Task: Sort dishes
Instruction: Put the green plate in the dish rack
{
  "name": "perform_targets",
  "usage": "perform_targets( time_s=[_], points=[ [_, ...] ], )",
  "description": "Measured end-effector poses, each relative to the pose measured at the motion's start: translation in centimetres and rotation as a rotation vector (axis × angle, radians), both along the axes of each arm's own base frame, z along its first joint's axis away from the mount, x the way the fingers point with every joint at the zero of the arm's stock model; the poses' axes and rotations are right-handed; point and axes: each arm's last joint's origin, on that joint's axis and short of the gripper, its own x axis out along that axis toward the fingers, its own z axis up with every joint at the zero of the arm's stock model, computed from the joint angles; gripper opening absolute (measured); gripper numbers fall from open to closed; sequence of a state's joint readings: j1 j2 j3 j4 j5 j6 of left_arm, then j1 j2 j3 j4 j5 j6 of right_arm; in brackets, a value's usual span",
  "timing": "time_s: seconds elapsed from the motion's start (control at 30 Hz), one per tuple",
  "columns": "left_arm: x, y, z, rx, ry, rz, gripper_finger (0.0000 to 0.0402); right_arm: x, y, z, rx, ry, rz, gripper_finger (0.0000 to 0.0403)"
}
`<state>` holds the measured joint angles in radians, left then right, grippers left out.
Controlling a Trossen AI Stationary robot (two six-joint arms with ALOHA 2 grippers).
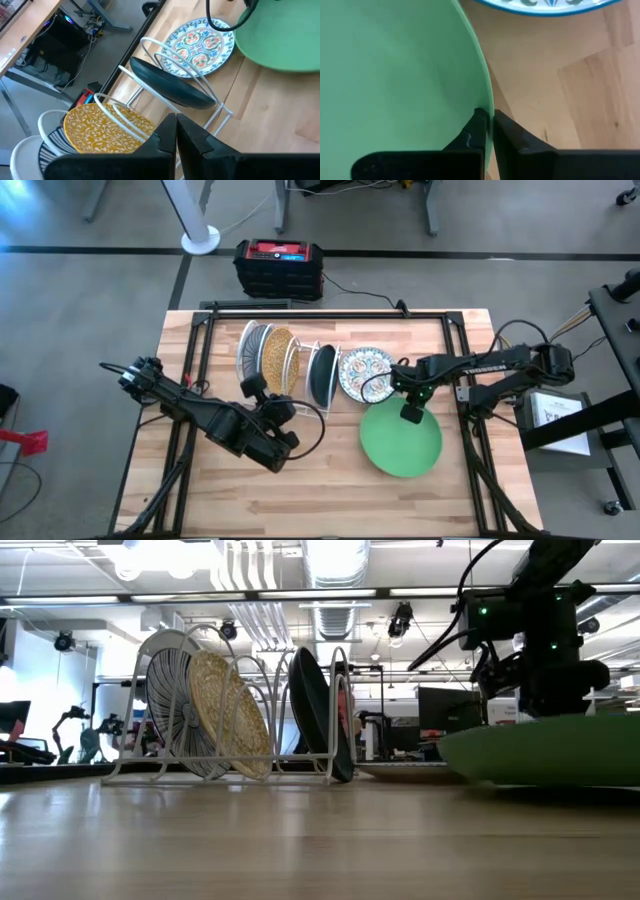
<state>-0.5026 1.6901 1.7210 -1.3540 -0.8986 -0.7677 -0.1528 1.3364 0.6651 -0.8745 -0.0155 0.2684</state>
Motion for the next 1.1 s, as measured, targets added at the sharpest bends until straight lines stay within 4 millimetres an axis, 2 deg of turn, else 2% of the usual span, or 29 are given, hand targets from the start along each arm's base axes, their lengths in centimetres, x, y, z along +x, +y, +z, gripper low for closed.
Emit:
perform_targets(
  time_s=[0.2,0.33,0.6,0.83,0.93,1.1],
  points=[
    [0.3,-0.2,0.1,-0.019,-0.035,-0.001,0.0000,-0.4,0.2,1.6,-0.025,-0.040,0.009,0.0002],
    [0.6,-0.4,0.2,-0.039,-0.074,-0.001,0.0000,-0.8,0.7,4.0,-0.038,-0.103,0.020,0.0000],
    [2.3,-1.4,0.3,-0.178,-0.229,-0.014,0.0008,-1.8,2.0,9.4,-0.163,-0.358,0.011,0.0000],
    [2.7,-1.6,0.2,-0.266,-0.295,0.014,0.0078,-2.6,3.7,13.2,-0.253,-0.536,0.070,0.0000],
    [3.6,-1.9,-0.2,-0.318,-0.362,0.015,0.0117,-2.5,4.3,14.6,-0.346,-0.587,0.077,0.0000],
    [5.6,-2.5,-1.3,-0.472,-0.367,-0.056,0.0174,-1.6,5.5,16.4,-0.483,-0.634,0.123,0.0000]
  ],
)
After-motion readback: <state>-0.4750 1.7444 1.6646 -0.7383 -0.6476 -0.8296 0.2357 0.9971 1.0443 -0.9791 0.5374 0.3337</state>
